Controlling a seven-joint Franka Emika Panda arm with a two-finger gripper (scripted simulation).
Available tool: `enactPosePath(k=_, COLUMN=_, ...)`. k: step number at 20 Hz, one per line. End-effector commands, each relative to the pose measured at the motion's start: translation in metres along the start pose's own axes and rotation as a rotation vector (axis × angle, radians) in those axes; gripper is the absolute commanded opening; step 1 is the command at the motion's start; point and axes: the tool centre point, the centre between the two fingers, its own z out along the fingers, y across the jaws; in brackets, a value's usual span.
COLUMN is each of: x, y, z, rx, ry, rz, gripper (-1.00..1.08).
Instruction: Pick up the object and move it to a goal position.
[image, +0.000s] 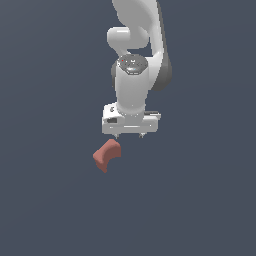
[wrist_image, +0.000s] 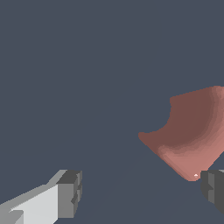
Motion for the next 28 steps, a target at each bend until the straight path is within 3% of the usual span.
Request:
enactPosePath(k=1, x=0.0, y=0.0, z=0.0, rx=0.0, ry=0.0, rz=0.0, gripper=1.0)
enactPosePath(k=10, x=0.005, y=0.013, z=-0.017, rx=0.002, ry=0.031, rz=0.041, gripper=1.0)
enactPosePath(k=18, x=0.006, y=0.016, z=-0.015, rx=0.004, ry=0.03, rz=0.068, gripper=1.0)
enactPosePath(k=28, x=0.011, y=0.038, z=-0.001, rx=0.012, ry=0.016, rz=0.254, gripper=1.0)
